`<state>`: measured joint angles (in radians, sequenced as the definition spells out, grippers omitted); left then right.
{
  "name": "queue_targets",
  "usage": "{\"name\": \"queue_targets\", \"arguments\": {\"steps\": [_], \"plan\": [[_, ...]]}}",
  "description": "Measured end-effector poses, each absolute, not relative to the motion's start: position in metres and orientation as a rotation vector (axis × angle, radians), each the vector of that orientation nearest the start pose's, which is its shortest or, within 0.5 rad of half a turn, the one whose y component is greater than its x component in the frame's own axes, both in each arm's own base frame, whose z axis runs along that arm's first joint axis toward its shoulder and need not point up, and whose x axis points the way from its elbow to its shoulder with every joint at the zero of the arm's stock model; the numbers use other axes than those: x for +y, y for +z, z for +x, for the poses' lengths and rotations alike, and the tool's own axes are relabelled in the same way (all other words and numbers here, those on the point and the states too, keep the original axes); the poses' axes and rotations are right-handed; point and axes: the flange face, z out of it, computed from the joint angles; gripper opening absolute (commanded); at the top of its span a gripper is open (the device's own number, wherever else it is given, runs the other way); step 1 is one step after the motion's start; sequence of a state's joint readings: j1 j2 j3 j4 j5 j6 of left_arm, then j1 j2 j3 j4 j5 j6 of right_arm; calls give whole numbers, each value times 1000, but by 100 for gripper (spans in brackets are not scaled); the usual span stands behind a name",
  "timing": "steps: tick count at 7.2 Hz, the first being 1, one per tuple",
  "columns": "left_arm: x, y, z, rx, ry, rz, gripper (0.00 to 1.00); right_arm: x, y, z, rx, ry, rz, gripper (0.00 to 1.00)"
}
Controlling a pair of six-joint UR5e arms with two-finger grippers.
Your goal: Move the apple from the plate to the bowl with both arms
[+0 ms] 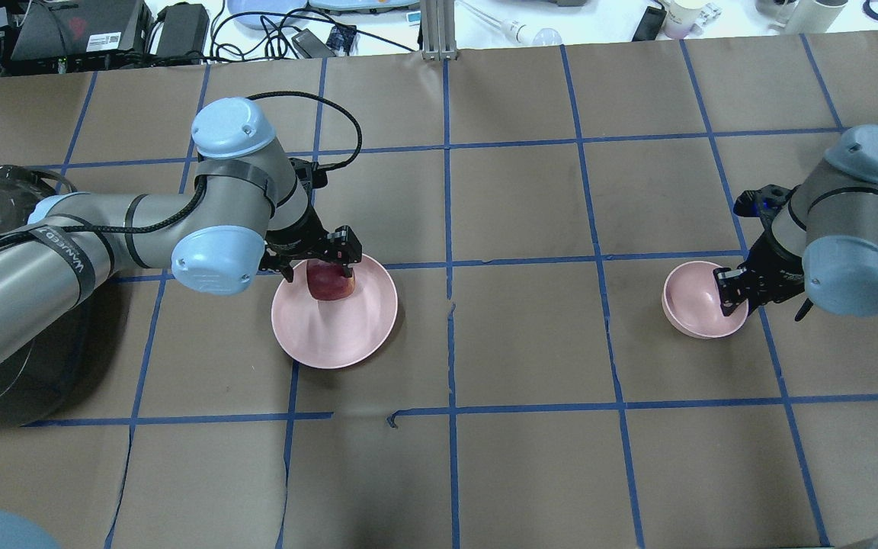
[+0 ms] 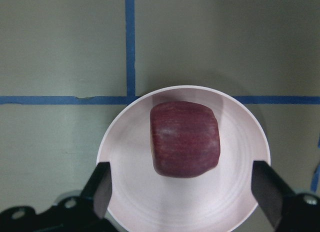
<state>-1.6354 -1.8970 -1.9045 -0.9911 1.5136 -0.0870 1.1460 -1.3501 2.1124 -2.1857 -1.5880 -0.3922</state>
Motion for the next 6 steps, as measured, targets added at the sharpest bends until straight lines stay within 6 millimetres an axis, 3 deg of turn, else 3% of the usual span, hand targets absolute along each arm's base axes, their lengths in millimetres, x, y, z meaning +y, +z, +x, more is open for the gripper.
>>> {"name": "queue_targets", "arguments": {"steps": [2,3,4,5,6], "plan": [[-532,201,-175,3191,135,-43,95,-480,200,-65,3091,194,51,0],[-533,195,-177,3194,140,-48,76,-491,209,-43,3081,174,58,0],[-533,191,-180,3201,147,-50,54,-505,221,-2,3070,157,87,0],[-533,189,-183,3205,152,-48,26,-515,231,49,3048,154,130,0],[-533,190,-184,3207,149,-42,14,-516,233,97,3017,166,158,0]]}}
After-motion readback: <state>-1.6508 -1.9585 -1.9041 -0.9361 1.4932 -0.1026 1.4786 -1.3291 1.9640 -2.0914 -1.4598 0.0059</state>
